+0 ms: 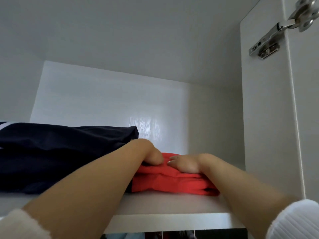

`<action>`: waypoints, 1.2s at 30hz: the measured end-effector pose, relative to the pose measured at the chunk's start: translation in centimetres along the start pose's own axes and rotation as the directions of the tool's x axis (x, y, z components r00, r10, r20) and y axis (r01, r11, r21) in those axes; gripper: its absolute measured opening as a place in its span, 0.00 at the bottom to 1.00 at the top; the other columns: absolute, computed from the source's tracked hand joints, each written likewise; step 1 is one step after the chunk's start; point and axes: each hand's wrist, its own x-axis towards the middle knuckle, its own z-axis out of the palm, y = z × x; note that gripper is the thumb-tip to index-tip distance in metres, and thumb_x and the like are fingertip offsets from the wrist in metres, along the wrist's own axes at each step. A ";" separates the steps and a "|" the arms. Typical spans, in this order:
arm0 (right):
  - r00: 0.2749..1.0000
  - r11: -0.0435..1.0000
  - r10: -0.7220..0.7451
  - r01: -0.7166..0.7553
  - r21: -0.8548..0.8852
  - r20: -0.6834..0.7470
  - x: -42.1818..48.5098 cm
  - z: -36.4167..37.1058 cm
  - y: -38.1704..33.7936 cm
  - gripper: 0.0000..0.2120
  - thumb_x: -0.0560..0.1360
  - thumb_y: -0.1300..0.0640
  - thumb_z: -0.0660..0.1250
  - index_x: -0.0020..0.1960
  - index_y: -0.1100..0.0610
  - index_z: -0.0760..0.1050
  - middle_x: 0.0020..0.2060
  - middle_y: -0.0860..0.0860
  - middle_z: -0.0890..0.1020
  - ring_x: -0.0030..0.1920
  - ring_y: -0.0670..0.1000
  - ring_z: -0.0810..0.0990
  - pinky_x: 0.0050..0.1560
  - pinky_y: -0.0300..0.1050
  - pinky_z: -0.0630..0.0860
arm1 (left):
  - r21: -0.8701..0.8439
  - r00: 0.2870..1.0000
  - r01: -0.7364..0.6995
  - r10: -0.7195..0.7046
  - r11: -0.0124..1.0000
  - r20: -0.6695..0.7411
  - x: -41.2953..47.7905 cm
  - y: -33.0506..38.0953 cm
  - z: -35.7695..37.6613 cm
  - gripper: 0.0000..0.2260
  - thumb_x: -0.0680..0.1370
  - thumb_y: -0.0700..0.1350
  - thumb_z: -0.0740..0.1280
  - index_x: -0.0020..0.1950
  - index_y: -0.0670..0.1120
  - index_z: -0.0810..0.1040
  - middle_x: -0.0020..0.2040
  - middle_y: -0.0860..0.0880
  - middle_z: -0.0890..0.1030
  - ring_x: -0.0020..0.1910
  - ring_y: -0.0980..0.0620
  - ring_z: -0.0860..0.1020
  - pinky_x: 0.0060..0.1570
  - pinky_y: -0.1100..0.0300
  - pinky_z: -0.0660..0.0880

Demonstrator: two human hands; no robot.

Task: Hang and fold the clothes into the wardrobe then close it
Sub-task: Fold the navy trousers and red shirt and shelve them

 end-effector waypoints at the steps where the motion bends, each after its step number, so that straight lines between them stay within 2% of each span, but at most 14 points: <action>1: 1.000 1.000 -0.006 0.006 -0.002 0.025 0.1 0.0 0.1 0.22 0.83 0.52 0.46 0.74 0.58 0.59 0.74 0.54 0.61 0.73 0.52 0.60 0.72 0.44 0.54 | -0.004 1.000 0.005 -0.005 1.000 0.011 0.1 0.1 0.0 0.22 0.82 0.50 0.48 0.74 0.43 0.61 0.73 0.43 0.64 0.68 0.44 0.68 0.64 0.54 0.64; 4: 0.997 0.999 -0.009 0.005 0.054 0.083 -0.1 -0.3 0.2 0.22 0.82 0.50 0.46 0.74 0.54 0.62 0.73 0.52 0.63 0.72 0.52 0.62 0.73 0.50 0.56 | -0.048 0.998 0.017 -0.014 0.999 0.061 0.3 0.1 0.0 0.23 0.82 0.52 0.48 0.74 0.44 0.60 0.73 0.44 0.64 0.68 0.45 0.68 0.62 0.55 0.64; 6: 0.995 0.996 0.005 -0.013 0.086 0.096 -0.1 -0.3 0.1 0.22 0.82 0.49 0.46 0.73 0.53 0.62 0.73 0.52 0.63 0.71 0.52 0.63 0.72 0.49 0.57 | -0.024 0.998 0.033 -0.031 0.999 0.059 0.5 0.0 0.2 0.24 0.81 0.55 0.46 0.75 0.46 0.59 0.74 0.44 0.62 0.70 0.44 0.64 0.67 0.51 0.60; 8: 0.998 0.998 0.018 -0.022 0.061 0.055 0.1 0.2 0.2 0.23 0.82 0.49 0.45 0.74 0.54 0.59 0.74 0.53 0.61 0.73 0.53 0.61 0.73 0.49 0.55 | 0.144 0.998 0.067 -0.064 0.987 -0.027 0.5 0.0 0.6 0.26 0.80 0.57 0.43 0.76 0.49 0.54 0.76 0.45 0.57 0.75 0.42 0.55 0.71 0.41 0.46; 10: 0.999 0.999 0.035 -0.034 0.021 -0.039 0.3 1.1 0.3 0.24 0.82 0.49 0.44 0.77 0.54 0.52 0.76 0.53 0.55 0.75 0.54 0.56 0.74 0.50 0.52 | 0.277 0.994 0.073 -0.049 0.958 -0.093 0.1 0.3 1.2 0.25 0.81 0.55 0.41 0.76 0.50 0.53 0.77 0.46 0.55 0.76 0.42 0.50 0.68 0.35 0.37; 12: 0.992 0.999 0.044 -0.042 0.012 -0.120 0.0 1.6 0.5 0.25 0.82 0.47 0.44 0.77 0.51 0.46 0.76 0.53 0.52 0.76 0.53 0.53 0.75 0.49 0.50 | 0.284 0.986 0.090 -0.046 0.955 -0.158 -0.6 0.4 1.8 0.24 0.81 0.52 0.41 0.76 0.48 0.56 0.76 0.46 0.59 0.75 0.42 0.52 0.68 0.35 0.37; 15: 0.986 0.998 0.063 -0.061 0.021 -0.157 -1.6 1.8 0.1 0.25 0.82 0.48 0.44 0.77 0.52 0.46 0.76 0.54 0.53 0.75 0.54 0.55 0.74 0.48 0.52 | 0.296 0.958 0.107 -0.019 0.949 -0.286 -2.5 0.4 2.5 0.22 0.81 0.49 0.44 0.72 0.45 0.64 0.72 0.44 0.66 0.73 0.43 0.60 0.70 0.39 0.43; 19: 0.977 0.988 0.095 -0.070 0.135 -0.190 -4.5 1.5 -1.3 0.24 0.80 0.53 0.50 0.75 0.57 0.54 0.74 0.56 0.61 0.72 0.54 0.62 0.70 0.43 0.59 | 0.277 0.898 0.058 0.071 0.959 -0.435 -5.6 -0.1 2.9 0.17 0.80 0.46 0.49 0.65 0.45 0.71 0.66 0.45 0.72 0.68 0.44 0.65 0.69 0.40 0.48; 21: 0.946 0.969 0.114 -0.039 0.243 -0.303 -6.0 0.9 -2.2 0.21 0.78 0.55 0.55 0.70 0.58 0.63 0.68 0.57 0.70 0.65 0.55 0.70 0.60 0.41 0.65 | 0.203 0.882 -0.035 0.126 0.979 -0.454 -7.3 -0.8 2.6 0.16 0.80 0.47 0.51 0.63 0.47 0.72 0.65 0.47 0.74 0.65 0.46 0.69 0.68 0.45 0.54; 24: 0.847 0.895 0.209 0.036 0.445 -0.488 -7.7 0.6 -3.5 0.17 0.76 0.55 0.59 0.64 0.56 0.67 0.60 0.55 0.75 0.53 0.54 0.74 0.51 0.41 0.67 | 0.009 0.816 -0.230 0.198 0.973 -0.543 -9.5 -2.3 2.6 0.14 0.79 0.50 0.55 0.60 0.53 0.76 0.61 0.52 0.76 0.60 0.49 0.73 0.60 0.54 0.64; 26: 0.812 0.869 0.243 0.060 0.491 -0.530 -8.8 1.3 -4.7 0.14 0.75 0.54 0.59 0.61 0.54 0.69 0.58 0.53 0.76 0.52 0.53 0.74 0.52 0.43 0.68 | -0.120 0.758 -0.332 0.189 0.936 -0.625 -10.7 -3.2 3.2 0.12 0.78 0.49 0.58 0.58 0.53 0.77 0.57 0.53 0.78 0.57 0.51 0.74 0.56 0.58 0.68; 29: 0.772 0.897 0.256 0.035 0.441 -0.581 -11.2 2.6 -6.7 0.12 0.74 0.54 0.60 0.57 0.51 0.71 0.59 0.52 0.75 0.58 0.55 0.73 0.61 0.50 0.69 | -0.313 0.707 -0.442 0.112 0.841 -0.698 -12.6 -3.7 4.6 0.10 0.78 0.47 0.59 0.51 0.50 0.79 0.50 0.52 0.80 0.50 0.51 0.77 0.50 0.57 0.71; 33: 0.766 0.897 0.254 0.042 0.440 -0.590 -15.8 3.9 -9.4 0.07 0.74 0.55 0.60 0.52 0.50 0.70 0.57 0.53 0.75 0.58 0.57 0.72 0.61 0.52 0.69 | -0.458 0.693 -0.450 -0.023 0.767 -0.720 -17.5 -4.7 6.7 0.14 0.80 0.46 0.56 0.49 0.41 0.79 0.47 0.46 0.81 0.45 0.48 0.77 0.47 0.55 0.72; 36: 0.773 0.869 0.213 0.130 0.477 -0.598 -19.9 5.4 -12.0 0.04 0.73 0.57 0.60 0.47 0.50 0.68 0.54 0.53 0.76 0.56 0.58 0.74 0.60 0.53 0.70 | -0.521 0.680 -0.415 -0.126 0.746 -0.722 -22.7 -6.2 8.9 0.11 0.79 0.47 0.59 0.54 0.46 0.78 0.50 0.51 0.80 0.51 0.50 0.78 0.51 0.57 0.72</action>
